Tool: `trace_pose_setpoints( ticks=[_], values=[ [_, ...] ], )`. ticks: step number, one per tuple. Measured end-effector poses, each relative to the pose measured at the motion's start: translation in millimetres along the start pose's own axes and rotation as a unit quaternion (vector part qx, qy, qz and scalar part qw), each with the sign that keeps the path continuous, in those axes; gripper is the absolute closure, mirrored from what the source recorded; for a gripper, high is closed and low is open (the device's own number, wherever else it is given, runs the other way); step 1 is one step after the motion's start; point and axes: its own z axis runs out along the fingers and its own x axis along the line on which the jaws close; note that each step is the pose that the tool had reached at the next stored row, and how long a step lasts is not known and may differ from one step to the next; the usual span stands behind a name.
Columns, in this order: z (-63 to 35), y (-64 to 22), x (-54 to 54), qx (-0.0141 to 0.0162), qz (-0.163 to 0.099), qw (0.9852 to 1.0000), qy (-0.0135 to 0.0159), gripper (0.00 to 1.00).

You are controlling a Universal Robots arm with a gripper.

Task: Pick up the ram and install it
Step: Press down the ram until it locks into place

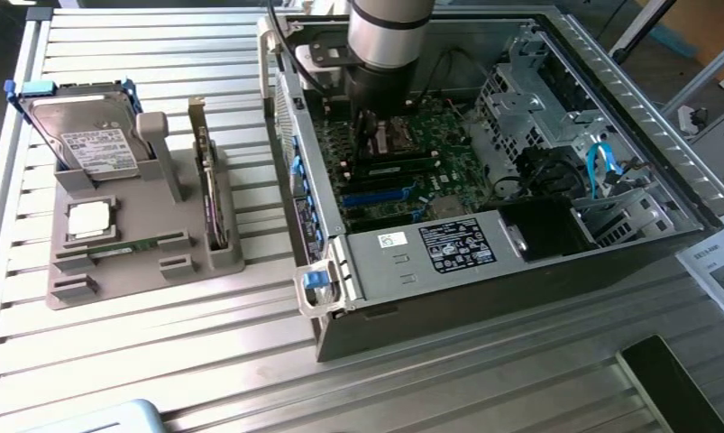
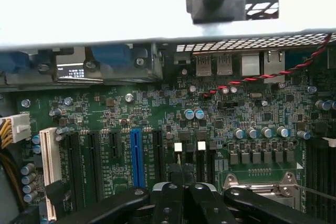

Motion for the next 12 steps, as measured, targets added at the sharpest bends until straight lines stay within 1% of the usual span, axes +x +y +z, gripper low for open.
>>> trace_pose_setpoints(
  ticks=[8,12],
  values=[
    [3.9,0.1,-0.1,-0.0001,0.0,1.0,0.0001,0.89],
    [4.2,0.2,0.0,-0.0001,0.0,1.0,0.0002,0.89]
  ],
)
